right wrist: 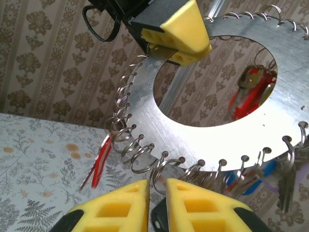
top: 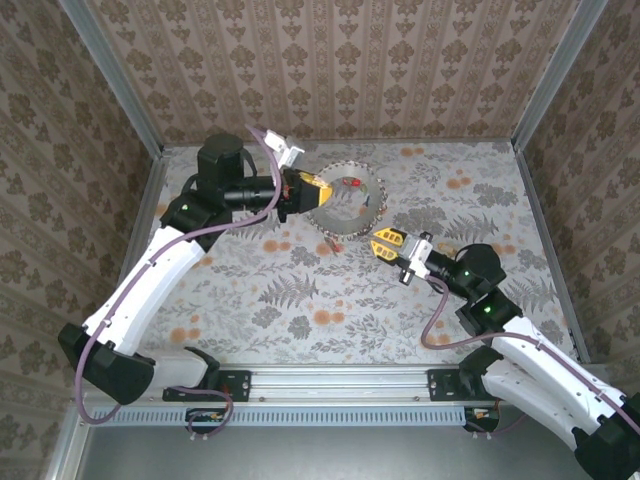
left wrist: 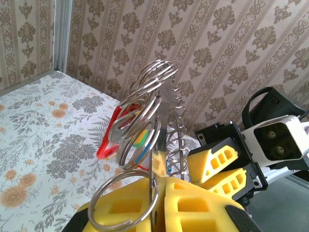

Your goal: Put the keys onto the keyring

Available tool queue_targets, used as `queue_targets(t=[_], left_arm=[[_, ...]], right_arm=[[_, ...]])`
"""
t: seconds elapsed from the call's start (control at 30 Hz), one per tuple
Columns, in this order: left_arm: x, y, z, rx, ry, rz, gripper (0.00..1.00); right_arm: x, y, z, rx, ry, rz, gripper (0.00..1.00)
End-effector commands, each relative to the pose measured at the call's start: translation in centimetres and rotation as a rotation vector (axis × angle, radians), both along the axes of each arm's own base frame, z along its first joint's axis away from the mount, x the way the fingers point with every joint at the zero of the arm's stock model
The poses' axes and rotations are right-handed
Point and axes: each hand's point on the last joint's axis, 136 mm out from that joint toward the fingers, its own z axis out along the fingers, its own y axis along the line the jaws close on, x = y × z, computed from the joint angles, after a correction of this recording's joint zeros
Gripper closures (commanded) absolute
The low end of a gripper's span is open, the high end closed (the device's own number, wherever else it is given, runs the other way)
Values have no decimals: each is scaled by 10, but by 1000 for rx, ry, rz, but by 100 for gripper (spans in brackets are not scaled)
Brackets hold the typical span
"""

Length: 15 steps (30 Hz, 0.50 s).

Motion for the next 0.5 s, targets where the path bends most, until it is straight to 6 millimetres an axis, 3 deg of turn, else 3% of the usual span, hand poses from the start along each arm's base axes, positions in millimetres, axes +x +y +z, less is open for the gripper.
queue_targets(t=[0.0, 0.3, 0.47], left_arm=[[-4, -2, 24, -26, -88, -10, 100], [-7, -7, 16, -4, -75, -20, 100], [-6, -8, 13, 3, -68, -18, 100]], right_arm=[[-6, 3, 13, -7, -41, 23, 79], [15, -4, 4, -1, -32, -89, 71], [23, -11, -11, -31, -11, -149, 69]])
